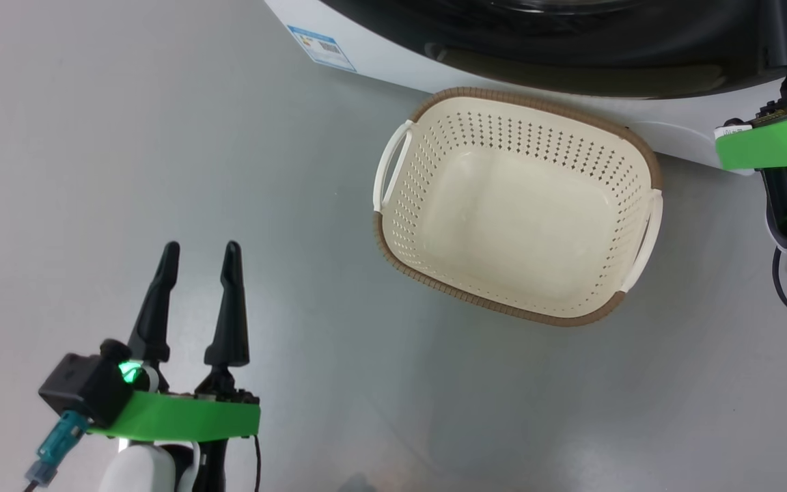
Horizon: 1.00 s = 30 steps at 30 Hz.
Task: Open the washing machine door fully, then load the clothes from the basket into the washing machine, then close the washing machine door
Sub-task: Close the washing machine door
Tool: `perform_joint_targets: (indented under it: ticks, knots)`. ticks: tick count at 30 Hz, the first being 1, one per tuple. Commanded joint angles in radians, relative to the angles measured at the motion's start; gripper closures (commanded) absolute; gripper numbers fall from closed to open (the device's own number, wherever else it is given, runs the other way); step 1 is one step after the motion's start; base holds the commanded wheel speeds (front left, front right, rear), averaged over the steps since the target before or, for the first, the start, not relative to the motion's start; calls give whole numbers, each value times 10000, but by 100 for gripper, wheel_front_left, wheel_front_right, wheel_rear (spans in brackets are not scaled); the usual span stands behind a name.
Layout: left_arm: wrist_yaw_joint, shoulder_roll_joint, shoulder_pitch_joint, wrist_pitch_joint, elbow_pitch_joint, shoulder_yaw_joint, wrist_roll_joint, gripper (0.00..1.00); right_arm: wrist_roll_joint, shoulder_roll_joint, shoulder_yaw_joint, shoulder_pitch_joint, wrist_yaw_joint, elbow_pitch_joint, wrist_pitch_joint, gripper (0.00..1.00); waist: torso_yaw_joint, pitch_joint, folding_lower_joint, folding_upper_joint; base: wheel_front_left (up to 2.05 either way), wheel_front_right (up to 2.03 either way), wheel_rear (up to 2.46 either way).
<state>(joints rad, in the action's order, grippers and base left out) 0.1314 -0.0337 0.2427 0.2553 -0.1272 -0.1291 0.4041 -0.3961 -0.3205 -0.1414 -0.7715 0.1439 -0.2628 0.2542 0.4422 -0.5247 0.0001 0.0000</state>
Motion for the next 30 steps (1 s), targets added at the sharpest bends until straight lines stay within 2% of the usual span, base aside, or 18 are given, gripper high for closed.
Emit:
perform_joint_targets:
  ticks: [1,10,11,12,14,17,19,20,30]
  knots:
    - [-8,-167,114,65,232,314,77,0,39,-116,252,-269,-132,125,76,100,-6,-25,-1,0,0,0,0]
    - [-8,-166,73,65,-131,464,-144,0,-64,221,-121,434,-132,168,76,100,-351,566,-1,0,0,0,0]
    - [-8,-166,50,65,-178,493,-178,0,-79,269,-162,552,-132,169,76,90,-404,664,-1,0,0,0,0]
    - [-8,-166,-5,65,-268,575,-246,0,-120,371,-264,795,-132,157,76,62,-526,870,-1,0,0,0,0]
    - [-8,-166,-75,65,-369,655,-315,0,-169,485,-359,1049,-132,146,76,50,-663,1082,-1,0,0,0,0]
    - [-8,-166,-175,65,-508,752,-428,0,-230,638,-460,1436,-132,144,76,14,-862,1384,-1,0,0,0,0]
    - [-8,-168,-238,65,-613,829,-501,0,-259,738,-502,1706,-132,152,76,2,-989,1584,-1,0,0,0,0]
    - [-8,-185,-273,65,-661,868,-527,0,-274,790,-514,1843,-132,165,76,0,-1056,1687,-1,0,0,0,0]
    - [-8,-687,-806,65,-938,1174,-648,0,-342,1348,-345,3429,-132,324,76,0,-1949,2884,-1,0,0,0,0]
